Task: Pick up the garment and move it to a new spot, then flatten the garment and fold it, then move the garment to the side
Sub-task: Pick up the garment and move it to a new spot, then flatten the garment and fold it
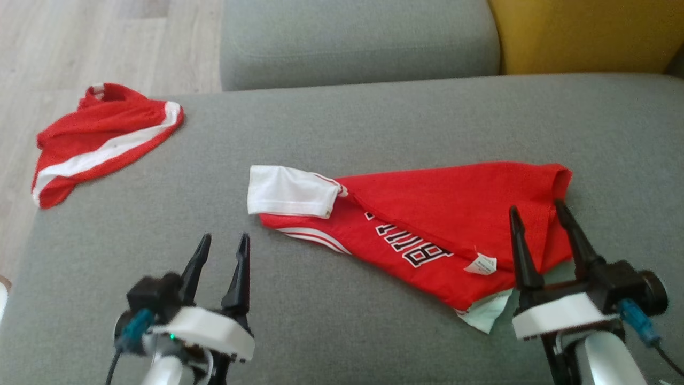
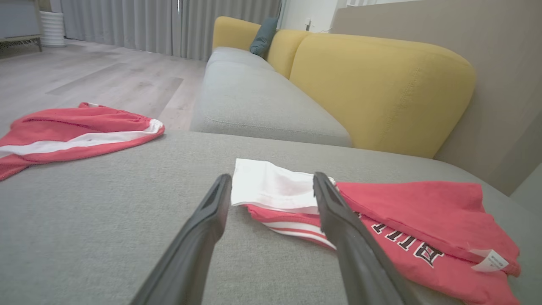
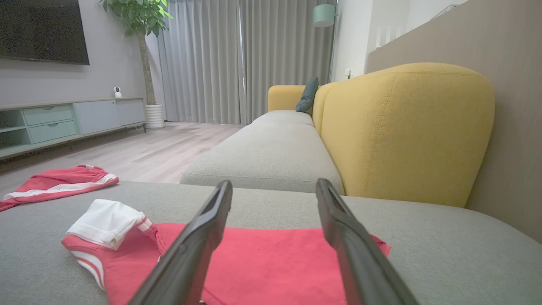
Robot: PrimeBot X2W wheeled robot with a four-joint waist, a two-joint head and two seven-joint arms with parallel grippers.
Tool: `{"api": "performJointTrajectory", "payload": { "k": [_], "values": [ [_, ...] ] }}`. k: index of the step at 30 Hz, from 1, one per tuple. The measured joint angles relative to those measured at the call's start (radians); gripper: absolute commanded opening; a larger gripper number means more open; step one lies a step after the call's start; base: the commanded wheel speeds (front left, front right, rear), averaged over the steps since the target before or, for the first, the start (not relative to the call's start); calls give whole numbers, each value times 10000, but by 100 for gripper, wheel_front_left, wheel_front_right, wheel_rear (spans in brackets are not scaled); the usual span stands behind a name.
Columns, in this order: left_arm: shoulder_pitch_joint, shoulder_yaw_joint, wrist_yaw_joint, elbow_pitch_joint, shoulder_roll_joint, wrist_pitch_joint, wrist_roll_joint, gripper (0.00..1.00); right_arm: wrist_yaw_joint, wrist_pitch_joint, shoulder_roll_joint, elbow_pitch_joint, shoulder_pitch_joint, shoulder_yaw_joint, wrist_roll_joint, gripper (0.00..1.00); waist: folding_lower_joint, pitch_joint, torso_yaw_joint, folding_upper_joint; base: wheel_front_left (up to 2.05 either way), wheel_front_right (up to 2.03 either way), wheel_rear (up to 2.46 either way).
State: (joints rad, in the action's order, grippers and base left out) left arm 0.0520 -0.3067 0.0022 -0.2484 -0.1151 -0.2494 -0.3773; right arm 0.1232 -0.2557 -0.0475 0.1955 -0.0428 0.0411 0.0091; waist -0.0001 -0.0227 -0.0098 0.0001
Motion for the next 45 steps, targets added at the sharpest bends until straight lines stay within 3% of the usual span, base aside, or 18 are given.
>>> {"api": "performJointTrajectory", "payload": {
  "k": [6, 34, 45],
  "values": [
    [-859, 359, 247, 715, 215, -2, 502, 100, 0, 0, 6, 79, 370, -10, 176, 100, 0, -249, 101, 0, 0, 0, 0],
    [-1465, 947, 65, 671, 566, 0, 1118, 100, 0, 0, 10, 439, 374, -132, 199, 100, 0, -189, 108, 0, 0, 0, 0],
    [-1461, 943, 61, 625, 577, 0, 1118, 100, 0, 2, 12, 2403, 336, -155, -1126, 100, 0, 180, 185, 0, 0, 0, 0]
  ]
}}
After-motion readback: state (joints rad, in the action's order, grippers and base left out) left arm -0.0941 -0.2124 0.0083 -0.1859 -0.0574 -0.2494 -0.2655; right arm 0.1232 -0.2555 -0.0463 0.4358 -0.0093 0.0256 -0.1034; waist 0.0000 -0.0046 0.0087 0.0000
